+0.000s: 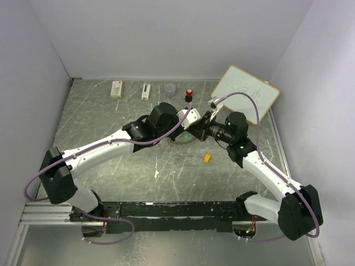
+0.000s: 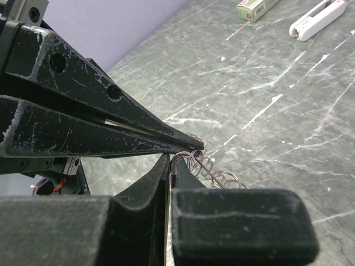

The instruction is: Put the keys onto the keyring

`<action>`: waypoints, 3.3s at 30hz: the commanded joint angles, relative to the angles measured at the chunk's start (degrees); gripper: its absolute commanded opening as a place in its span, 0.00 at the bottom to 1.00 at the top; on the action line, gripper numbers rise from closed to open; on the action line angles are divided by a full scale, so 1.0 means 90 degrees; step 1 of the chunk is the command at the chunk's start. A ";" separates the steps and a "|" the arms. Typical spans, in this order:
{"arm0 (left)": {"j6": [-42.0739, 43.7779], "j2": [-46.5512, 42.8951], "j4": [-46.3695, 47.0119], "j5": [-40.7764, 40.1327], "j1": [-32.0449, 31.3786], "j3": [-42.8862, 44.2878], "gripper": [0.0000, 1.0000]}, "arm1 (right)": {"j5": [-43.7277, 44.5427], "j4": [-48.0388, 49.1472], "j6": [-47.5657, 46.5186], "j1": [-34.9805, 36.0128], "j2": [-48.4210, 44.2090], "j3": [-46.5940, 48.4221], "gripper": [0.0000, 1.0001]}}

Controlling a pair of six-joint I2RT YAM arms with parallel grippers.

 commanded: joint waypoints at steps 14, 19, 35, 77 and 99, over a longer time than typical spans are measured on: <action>-0.0317 -0.0569 0.1010 -0.0612 -0.0316 -0.0372 0.45 | 0.0244 -0.0567 -0.0503 -0.0241 -0.0347 0.0383 0.00; -0.0386 -0.1357 0.1759 -0.1091 -0.0307 -0.1093 0.51 | -0.0322 -0.0471 -0.0749 -0.0526 -0.0436 0.0364 0.00; -0.0395 -0.2744 0.4559 -0.0553 -0.0172 -0.3412 0.56 | -0.2176 0.0867 -0.0630 -0.1050 -0.0165 0.0333 0.00; -0.0660 -0.1893 0.8898 0.1550 -0.0065 -0.5037 0.49 | -0.3733 0.4857 0.2263 -0.1199 0.0691 -0.0139 0.00; -0.0738 -0.1127 0.9169 0.1657 -0.0062 -0.4688 0.46 | -0.3935 0.6967 0.3672 -0.1204 0.1158 -0.0442 0.00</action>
